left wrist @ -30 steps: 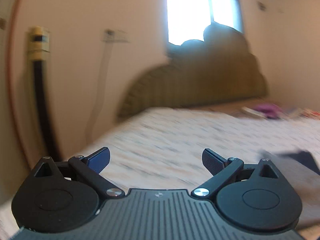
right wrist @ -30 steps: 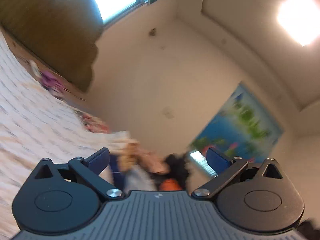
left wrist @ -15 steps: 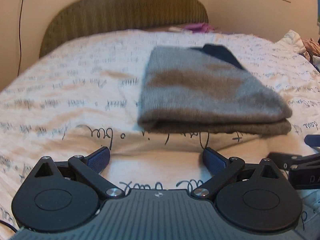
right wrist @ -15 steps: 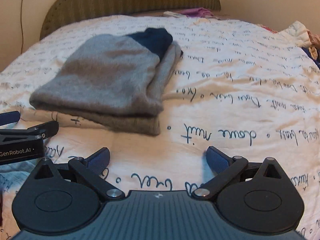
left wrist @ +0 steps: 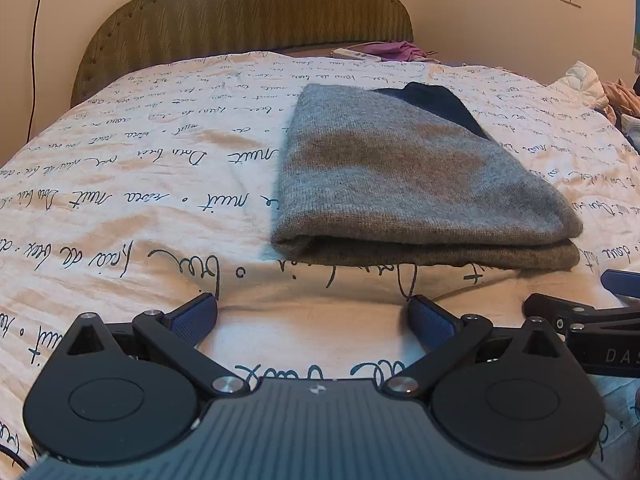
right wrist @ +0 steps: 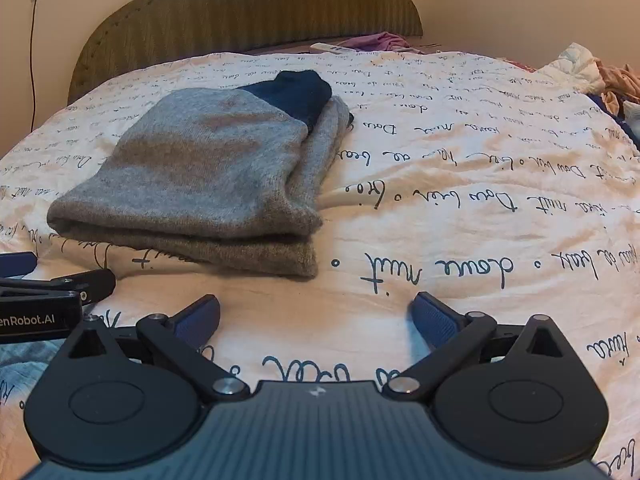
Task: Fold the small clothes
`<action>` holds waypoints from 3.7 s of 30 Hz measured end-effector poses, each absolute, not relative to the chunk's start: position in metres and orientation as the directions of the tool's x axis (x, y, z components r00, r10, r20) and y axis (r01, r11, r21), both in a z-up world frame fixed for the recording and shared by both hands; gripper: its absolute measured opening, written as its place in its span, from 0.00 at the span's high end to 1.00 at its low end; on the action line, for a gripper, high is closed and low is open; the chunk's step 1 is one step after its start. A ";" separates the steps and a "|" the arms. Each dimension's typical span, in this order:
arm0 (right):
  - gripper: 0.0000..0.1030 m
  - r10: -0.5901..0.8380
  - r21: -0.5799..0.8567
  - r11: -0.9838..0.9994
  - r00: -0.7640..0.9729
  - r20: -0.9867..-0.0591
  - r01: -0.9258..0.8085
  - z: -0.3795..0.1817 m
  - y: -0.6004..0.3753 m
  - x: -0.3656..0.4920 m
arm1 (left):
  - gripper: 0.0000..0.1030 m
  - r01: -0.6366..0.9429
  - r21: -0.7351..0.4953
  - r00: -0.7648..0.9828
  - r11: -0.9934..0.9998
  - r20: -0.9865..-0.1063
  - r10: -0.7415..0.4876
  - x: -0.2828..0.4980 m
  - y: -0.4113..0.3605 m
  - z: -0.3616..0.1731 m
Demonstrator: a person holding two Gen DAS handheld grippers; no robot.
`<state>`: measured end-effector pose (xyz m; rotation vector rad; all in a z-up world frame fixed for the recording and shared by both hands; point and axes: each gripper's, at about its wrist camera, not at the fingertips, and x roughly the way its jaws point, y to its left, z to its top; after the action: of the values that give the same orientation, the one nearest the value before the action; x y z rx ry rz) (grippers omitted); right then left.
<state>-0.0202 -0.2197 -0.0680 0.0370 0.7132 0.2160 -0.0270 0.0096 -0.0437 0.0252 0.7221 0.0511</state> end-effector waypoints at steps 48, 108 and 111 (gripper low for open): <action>0.00 0.217 0.110 0.975 0.736 -0.641 -0.191 -0.068 -0.220 -0.023 | 0.00 -0.037 0.037 0.750 0.999 -0.660 0.053 -0.027 0.011 -0.044; 0.00 0.209 0.101 0.977 0.735 -0.645 -0.189 -0.065 -0.219 -0.024 | 0.00 -0.048 0.032 0.722 0.998 -0.690 0.057 -0.028 0.012 -0.038; 0.00 0.213 0.123 0.977 0.714 -0.666 -0.177 -0.053 -0.224 -0.032 | 0.01 -0.096 0.025 0.707 0.995 -0.702 0.086 -0.038 0.016 -0.027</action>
<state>-0.0319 -0.2241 -0.0525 0.0513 0.7444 0.2158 -0.0380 0.0155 -0.0268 -0.0137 0.7786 0.1015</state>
